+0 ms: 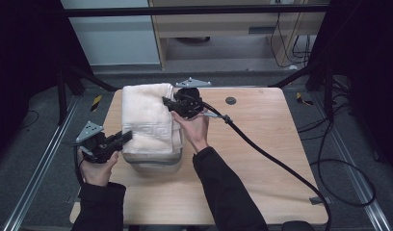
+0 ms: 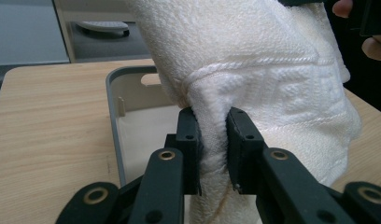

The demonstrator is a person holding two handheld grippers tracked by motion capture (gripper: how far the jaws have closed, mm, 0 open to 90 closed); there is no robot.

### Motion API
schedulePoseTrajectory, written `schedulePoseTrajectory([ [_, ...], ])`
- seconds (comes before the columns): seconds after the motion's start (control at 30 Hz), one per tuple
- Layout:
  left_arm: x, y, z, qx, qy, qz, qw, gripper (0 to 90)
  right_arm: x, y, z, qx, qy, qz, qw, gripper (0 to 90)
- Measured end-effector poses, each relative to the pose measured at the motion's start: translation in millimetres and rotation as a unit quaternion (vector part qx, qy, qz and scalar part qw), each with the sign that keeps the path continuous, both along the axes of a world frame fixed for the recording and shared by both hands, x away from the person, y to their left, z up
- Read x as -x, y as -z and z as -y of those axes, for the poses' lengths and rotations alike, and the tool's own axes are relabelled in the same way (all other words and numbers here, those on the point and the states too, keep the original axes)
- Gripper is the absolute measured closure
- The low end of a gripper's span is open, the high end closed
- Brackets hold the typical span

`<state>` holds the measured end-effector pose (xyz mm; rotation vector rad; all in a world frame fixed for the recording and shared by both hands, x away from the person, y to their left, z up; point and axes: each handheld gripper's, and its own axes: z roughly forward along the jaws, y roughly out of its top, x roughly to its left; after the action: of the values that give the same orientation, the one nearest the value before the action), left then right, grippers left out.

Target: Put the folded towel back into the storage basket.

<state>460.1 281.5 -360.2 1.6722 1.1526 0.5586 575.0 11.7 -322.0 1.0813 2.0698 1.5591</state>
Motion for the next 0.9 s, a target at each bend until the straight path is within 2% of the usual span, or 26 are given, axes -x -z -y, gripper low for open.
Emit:
schedulePoseTrajectory([
  [0.27, -7.9, 9.6, -6.2, -0.014, -0.014, -0.013, 0.9997, 76.0, -9.7, 16.0, -10.4, 0.002, 0.002, -0.014, 0.9999, 66.7],
  [0.9, -25.1, 34.5, -4.7, -0.043, -0.022, -0.046, 0.9978, 76.0, -21.6, 47.7, -19.9, 0.030, 0.018, -0.037, 0.9987, 66.0],
])
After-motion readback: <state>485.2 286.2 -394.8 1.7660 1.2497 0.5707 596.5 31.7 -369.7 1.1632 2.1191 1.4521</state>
